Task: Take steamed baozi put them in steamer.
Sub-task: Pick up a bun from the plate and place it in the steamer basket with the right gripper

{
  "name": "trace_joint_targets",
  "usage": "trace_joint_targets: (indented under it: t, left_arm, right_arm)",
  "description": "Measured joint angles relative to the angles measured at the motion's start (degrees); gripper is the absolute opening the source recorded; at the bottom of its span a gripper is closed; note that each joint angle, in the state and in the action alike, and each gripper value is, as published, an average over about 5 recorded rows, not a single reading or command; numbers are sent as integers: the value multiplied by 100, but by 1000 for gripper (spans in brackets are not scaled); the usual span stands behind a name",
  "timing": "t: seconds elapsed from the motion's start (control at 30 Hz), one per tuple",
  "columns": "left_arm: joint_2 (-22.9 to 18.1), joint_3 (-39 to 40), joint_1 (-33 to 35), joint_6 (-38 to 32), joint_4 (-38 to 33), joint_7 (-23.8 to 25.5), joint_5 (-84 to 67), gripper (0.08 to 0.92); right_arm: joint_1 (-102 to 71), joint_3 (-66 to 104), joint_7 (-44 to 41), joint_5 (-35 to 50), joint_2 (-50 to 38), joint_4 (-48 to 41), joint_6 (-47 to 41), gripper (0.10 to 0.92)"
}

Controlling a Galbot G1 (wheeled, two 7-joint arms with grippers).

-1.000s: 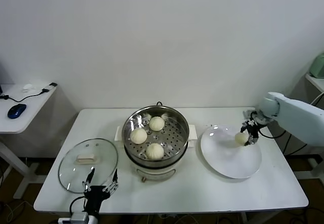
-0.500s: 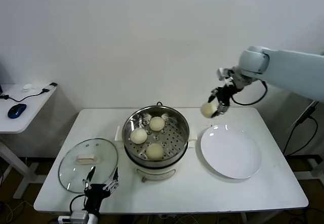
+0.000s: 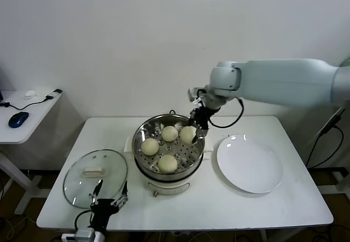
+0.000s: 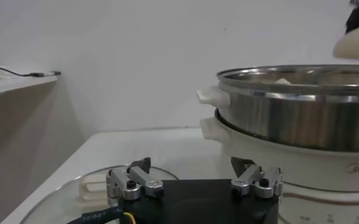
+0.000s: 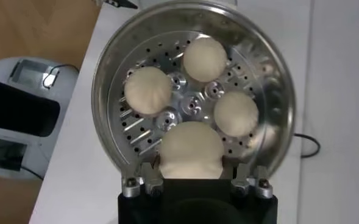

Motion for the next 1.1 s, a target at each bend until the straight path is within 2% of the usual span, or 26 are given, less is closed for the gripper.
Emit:
trace_joint_targets:
  t: [0.5, 0.77, 1.1]
  left_arm:
    - [-3, -34, -77, 1, 58, 15, -42, 823]
    - [-12, -58, -106, 6, 69, 14, -44, 823]
    - [4, -63, -105, -3, 42, 66, -30, 823]
  right_arm:
    - [-817, 0, 122, -427, 483, -640, 2, 684]
    - [-974, 142, 127, -426, 562, -865, 170, 813]
    - [-710, 445, -399, -135, 337, -929, 639, 823]
